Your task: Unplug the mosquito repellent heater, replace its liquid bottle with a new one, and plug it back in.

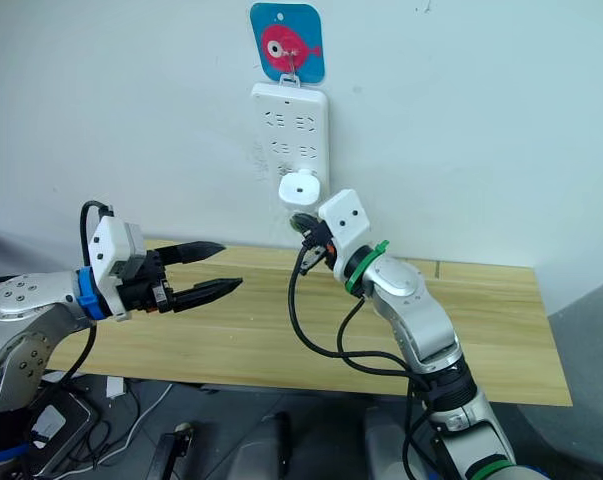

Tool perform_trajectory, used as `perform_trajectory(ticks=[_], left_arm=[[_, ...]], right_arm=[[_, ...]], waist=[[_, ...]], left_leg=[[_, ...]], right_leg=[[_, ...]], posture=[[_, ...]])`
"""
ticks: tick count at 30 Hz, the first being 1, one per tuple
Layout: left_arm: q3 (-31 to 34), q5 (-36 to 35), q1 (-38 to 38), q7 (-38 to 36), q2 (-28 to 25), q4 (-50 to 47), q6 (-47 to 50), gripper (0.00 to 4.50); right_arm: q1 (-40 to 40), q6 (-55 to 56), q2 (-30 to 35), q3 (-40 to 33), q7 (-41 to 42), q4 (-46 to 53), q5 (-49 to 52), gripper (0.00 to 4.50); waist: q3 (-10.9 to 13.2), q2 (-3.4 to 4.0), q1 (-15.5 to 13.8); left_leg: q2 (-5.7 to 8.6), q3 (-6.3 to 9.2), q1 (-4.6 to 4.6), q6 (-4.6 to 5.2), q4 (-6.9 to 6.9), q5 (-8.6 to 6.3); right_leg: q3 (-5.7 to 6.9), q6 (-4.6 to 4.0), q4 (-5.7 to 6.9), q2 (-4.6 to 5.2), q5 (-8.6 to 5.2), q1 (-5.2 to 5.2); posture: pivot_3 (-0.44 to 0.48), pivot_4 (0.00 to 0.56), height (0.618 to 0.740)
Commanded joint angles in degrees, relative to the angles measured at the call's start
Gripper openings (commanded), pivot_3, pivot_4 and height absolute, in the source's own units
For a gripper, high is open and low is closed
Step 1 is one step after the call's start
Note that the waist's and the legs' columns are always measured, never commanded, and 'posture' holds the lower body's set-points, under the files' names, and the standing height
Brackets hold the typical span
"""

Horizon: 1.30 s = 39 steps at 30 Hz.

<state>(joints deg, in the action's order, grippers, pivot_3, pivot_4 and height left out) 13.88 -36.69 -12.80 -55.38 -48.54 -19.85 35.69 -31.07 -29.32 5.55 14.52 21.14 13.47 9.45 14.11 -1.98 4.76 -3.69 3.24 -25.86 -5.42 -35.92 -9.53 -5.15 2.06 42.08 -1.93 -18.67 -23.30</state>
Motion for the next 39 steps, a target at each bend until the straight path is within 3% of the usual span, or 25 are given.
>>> perform_trajectory(ticks=[1, 13, 19, 26, 29, 34, 39], left_arm=[[0.44, -0.09, -1.22, -0.04, -0.41, -0.40, -0.98, 3.76], [-0.17, 0.42, -2.38, 0.17, 0.11, 0.50, -1.17, 3.76], [-0.02, 1.99, -2.06, 0.07, 0.29, 2.81, -3.39, 3.76], [0.07, 7.59, 0.51, -3.01, -1.80, 7.83, -10.77, 3.76], [0.35, 9.42, 4.04, -8.22, -5.30, 9.57, -14.05, 4.50], [1.69, 12.00, 8.33, -12.95, -9.37, 13.29, -19.06, 4.50], [1.90, 12.41, 10.77, -11.87, -10.91, 10.52, -16.09, 4.50]], right_arm=[[-0.99, 0.71, -0.39, -1.39, -1.56, 1.02, -0.95, 0.02], [-1.60, 2.55, -1.15, -3.31, -6.83, -0.84, -5.48, 0.02], [1.30, -1.16, 1.82, -1.89, 2.74, 5.86, 1.26, 0.02], [4.18, -4.57, 14.79, -3.16, 13.88, 13.86, 6.27, 0.02], [5.40, -3.83, 22.85, -5.40, 18.38, 14.42, 6.24, 0.86], [10.80, 4.10, 38.46, -8.89, 30.14, 12.00, 5.08, 2.78], [13.07, 8.13, 44.88, -13.17, 36.66, 8.15, 7.53, 4.48]], waist=[[0.00, 0.00, 0.00], [-0.02, -0.02, -0.10], [-0.07, -0.07, -0.12], [-0.14, -0.09, 0.08], [-0.37, -0.16, 0.22], [-1.28, -0.13, 0.09], [-2.75, -0.17, 0.26]], left_leg=[[0.00, 0.00, 0.00, 0.00, 0.00, 0.00], [0.02, 0.01, 0.00, 0.00, -0.09, 0.01], [0.02, 0.01, 0.00, 0.00, -0.11, 0.01], [0.00, 0.07, 0.01, 0.00, -0.04, 0.00], [0.02, -0.01, 0.01, 0.00, -0.06, 0.00], [0.04, -0.04, 0.01, 0.01, -0.03, -0.01], [0.04, -0.12, 0.03, 0.02, -0.04, -0.01]], right_leg=[[0.00, 0.00, 0.00, 0.00, 0.00, 0.00], [-0.01, 0.02, 0.03, 0.00, 0.02, 0.04], [0.00, 0.02, 0.03, 0.01, 0.03, 0.05], [0.09, 0.01, 0.04, 0.02, 0.03, 0.04], [0.03, 0.01, 0.02, 0.04, 0.03, 0.04], [0.04, 0.01, -0.03, 0.06, 0.03, 0.02], [-0.01, 0.02, -0.03, 0.07, 0.02, 0.03]], posture=[[-0.045, 0.164, 0.704], [-0.050, 0.160, 0.704], [-0.055, 0.153, 0.704], [-0.065, 0.135, 0.704], [-0.069, 0.127, 0.704], [-0.065, 0.100, 0.704], [-0.050, 0.068, 0.704]])
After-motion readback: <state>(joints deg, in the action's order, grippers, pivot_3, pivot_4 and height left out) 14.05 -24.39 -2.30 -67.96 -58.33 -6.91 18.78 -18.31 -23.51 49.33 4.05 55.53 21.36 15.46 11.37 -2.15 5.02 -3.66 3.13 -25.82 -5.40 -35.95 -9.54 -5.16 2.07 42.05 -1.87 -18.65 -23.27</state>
